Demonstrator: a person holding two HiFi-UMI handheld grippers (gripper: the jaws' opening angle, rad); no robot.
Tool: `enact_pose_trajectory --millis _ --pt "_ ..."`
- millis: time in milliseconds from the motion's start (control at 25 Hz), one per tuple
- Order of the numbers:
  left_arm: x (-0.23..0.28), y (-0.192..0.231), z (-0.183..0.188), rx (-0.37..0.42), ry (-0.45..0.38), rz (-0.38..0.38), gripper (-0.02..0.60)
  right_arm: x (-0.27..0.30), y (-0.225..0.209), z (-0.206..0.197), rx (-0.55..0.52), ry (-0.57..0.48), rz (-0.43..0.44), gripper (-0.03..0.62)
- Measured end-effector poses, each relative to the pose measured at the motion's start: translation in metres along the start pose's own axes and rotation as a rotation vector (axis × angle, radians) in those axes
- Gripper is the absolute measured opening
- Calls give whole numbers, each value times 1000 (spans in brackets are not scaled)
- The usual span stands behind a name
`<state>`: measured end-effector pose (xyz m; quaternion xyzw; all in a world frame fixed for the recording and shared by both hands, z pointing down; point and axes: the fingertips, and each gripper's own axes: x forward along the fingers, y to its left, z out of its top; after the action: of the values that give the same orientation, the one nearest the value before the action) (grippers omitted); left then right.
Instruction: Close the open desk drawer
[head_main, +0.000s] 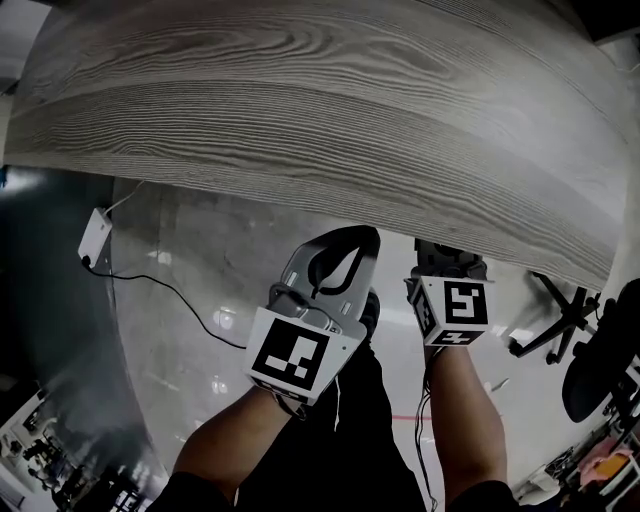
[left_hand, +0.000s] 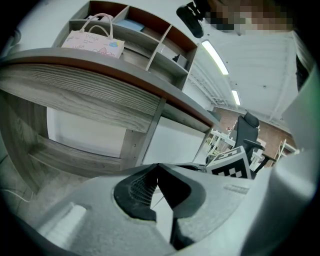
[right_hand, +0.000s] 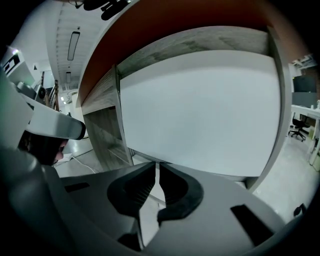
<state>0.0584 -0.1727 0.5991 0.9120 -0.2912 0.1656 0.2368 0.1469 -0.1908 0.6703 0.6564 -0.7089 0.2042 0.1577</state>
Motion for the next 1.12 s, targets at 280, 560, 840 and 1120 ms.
enact_pose_trajectory --millis 280,560,840,1120 --pt "-20 -4 8 -2 -8 19 8 -26 23 3 -17 42 53 52" --pt "-110 -34 70 37 -27 20 8 -151 79 72 -77 -22 183 49" --pt "-216 -94 182 145 -198 -35 8 -263 118 211 -127 -194 221 29" --pt "-310 -144 259 214 -295 -50 8 -363 156 301 -130 -290 246 26"
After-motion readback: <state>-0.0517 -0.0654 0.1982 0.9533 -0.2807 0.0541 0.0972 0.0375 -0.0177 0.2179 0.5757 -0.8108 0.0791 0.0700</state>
